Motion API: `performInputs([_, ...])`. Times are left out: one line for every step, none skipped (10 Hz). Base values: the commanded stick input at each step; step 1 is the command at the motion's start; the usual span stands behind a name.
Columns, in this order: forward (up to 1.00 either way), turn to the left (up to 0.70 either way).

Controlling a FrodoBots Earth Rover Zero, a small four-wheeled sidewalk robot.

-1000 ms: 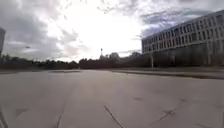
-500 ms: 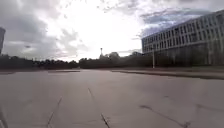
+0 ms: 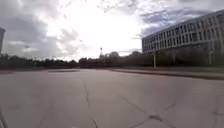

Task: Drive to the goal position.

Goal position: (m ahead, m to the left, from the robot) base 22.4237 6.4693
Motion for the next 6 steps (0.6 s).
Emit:
performInputs([0.7, 0.0])
performInputs([0.7, 0.0])
performInputs([0.7, 0.0])
performInputs([0.7, 0.0])
performInputs([0.7, 0.0])
performInputs([0.7, 0.0])
